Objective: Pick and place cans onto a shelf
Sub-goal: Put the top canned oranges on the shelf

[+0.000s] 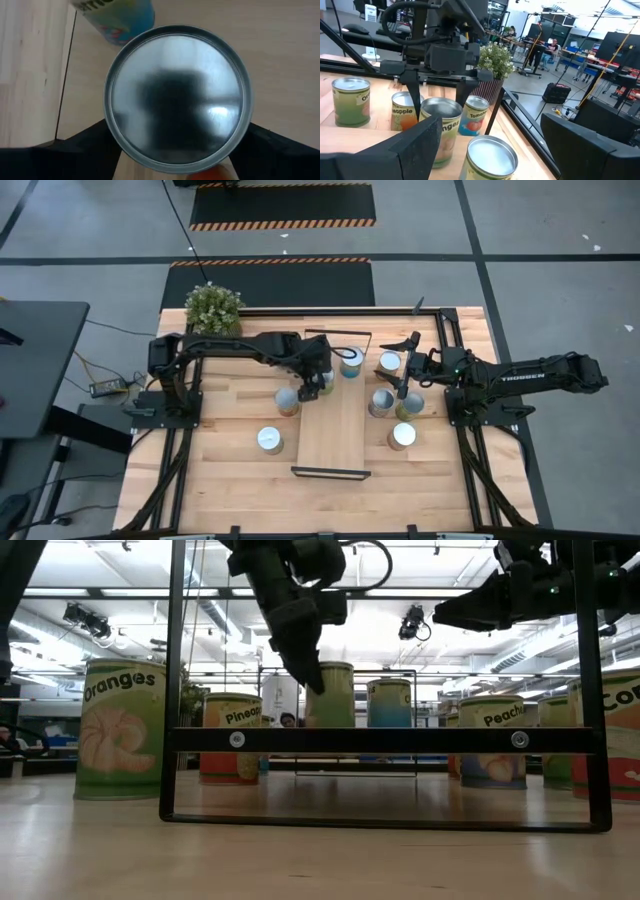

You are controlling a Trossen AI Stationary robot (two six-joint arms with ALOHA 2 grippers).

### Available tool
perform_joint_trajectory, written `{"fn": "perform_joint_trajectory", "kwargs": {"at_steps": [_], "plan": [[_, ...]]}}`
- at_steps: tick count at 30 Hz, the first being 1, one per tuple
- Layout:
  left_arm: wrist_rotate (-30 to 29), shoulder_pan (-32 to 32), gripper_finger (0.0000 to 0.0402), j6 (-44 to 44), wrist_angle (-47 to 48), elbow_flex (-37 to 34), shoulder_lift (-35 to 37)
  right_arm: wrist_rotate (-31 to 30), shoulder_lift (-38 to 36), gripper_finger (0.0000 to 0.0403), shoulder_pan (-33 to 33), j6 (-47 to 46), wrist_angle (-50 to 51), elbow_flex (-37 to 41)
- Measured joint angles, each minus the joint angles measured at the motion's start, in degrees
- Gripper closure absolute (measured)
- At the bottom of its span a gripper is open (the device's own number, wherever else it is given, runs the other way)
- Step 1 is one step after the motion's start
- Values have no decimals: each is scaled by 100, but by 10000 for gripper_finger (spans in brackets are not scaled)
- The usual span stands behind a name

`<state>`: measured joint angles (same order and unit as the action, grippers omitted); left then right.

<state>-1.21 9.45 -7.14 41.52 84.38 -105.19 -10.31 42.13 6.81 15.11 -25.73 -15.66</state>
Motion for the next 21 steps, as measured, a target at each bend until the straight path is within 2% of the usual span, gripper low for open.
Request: {"fn": "perform_joint_trajectory", "kwargs": {"at_steps": [6, 14, 19, 21], "plan": [[-41, 4, 30, -175, 107, 48, 9, 0, 0, 57, 0, -13, 1, 0], [-1288, -297, 22, -743, 186, 50, 202, 0, 0, 57, -2, -13, 12, 0], [-2016, -444, 22, -727, 143, 48, 267, 34, 0, 57, -11, -35, 47, 0], [-2119, -451, 22, -660, 173, 48, 258, 93, 0, 57, -11, -45, 47, 0]]}}
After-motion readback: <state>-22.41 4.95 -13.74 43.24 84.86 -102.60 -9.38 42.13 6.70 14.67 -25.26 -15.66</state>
